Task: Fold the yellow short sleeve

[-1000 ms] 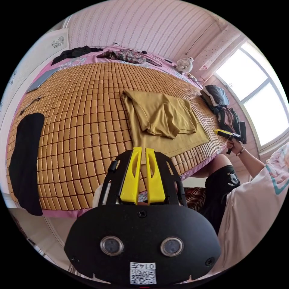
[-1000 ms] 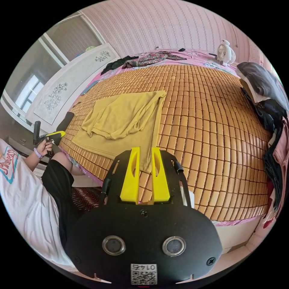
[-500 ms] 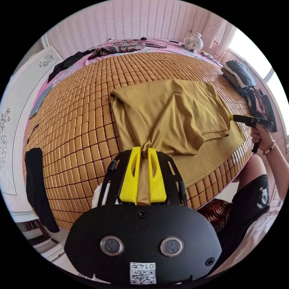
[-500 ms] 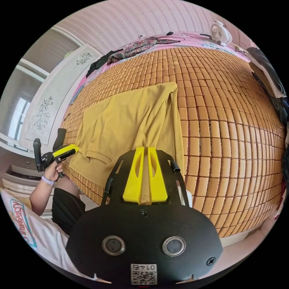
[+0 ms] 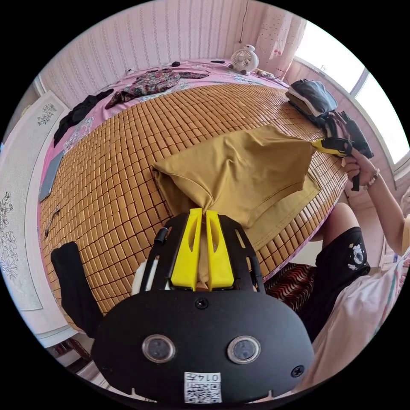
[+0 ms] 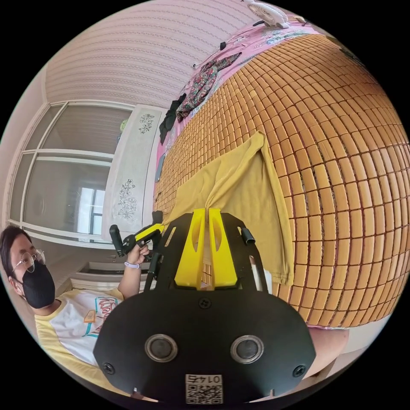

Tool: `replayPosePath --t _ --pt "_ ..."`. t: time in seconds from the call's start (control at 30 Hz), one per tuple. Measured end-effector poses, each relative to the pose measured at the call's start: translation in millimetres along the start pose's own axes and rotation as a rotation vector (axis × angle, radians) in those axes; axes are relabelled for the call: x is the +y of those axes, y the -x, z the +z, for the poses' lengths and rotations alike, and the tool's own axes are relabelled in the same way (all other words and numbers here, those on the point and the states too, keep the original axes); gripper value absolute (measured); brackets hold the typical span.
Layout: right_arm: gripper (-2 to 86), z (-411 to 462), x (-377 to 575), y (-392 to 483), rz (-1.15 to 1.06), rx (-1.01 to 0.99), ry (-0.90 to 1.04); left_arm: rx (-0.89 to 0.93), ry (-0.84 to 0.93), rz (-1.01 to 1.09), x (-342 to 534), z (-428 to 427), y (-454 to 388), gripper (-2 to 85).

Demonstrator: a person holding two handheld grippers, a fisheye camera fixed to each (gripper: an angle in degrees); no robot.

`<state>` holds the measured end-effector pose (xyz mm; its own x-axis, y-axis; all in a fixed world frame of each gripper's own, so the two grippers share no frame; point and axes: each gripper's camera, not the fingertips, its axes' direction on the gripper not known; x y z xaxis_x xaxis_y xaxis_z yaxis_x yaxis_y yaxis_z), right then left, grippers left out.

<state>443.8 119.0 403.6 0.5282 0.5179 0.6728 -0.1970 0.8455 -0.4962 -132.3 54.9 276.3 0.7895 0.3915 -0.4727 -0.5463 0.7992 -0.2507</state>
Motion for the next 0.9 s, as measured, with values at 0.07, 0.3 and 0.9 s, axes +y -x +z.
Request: replayPosePath --t 0.07,0.3,0.9 --pt "0.6 -7.0 1.8 6.0 -0.004 -0.023 -0.006 0.061 -0.020 -0.014 0.7 -12.9 7.6 -0.8" --pt "0.7 -5.5 25.9 -10.7 0.080 0.082 0.012 0.273 0.020 -0.115 29.2 -10.9 32.5 -0.5" --pt "1.5 125.0 68.6 57.4 -0.161 0.623 0.134 -0.101 0.108 -0.127 66.6 69.2 -6.4 5.2"
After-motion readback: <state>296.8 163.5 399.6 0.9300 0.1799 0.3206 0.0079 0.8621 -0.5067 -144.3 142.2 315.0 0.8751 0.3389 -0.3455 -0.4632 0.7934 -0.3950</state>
